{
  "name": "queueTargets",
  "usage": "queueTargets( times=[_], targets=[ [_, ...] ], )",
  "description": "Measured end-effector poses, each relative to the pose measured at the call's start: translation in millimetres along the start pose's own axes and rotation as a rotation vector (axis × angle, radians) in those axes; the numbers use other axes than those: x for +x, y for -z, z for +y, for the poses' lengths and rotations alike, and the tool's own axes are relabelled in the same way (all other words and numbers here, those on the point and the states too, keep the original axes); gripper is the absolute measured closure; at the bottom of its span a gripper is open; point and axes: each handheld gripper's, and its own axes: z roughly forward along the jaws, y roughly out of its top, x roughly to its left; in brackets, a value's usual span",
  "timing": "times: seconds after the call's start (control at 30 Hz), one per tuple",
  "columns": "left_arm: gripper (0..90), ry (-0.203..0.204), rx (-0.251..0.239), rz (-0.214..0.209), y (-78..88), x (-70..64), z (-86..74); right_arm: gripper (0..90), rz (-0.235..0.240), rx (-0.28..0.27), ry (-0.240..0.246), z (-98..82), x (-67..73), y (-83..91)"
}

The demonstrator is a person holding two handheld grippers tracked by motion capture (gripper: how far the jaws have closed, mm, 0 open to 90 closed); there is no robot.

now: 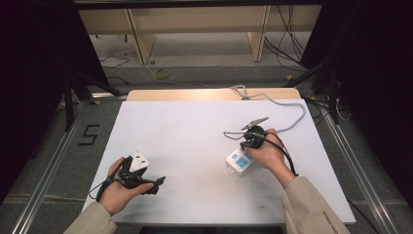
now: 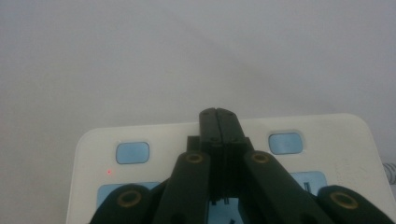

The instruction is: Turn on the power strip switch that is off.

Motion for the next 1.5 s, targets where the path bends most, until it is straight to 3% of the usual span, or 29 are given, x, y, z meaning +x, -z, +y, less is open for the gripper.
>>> queueTargets(
  times=[0.87,1.5],
  targets=[
    [8.2,-0.001,0.0,-0.003,-0.4,-0.3,0.3,90.0,-0.003,-0.001,-0.009,-1.1,1.0,-0.3],
    [8.1,-0.002,-0.001,-0.003,-0.5,-0.3,0.5,90.0,0.004,-0.043,-0.012,-1.9,0.4,3.1]
  ],
)
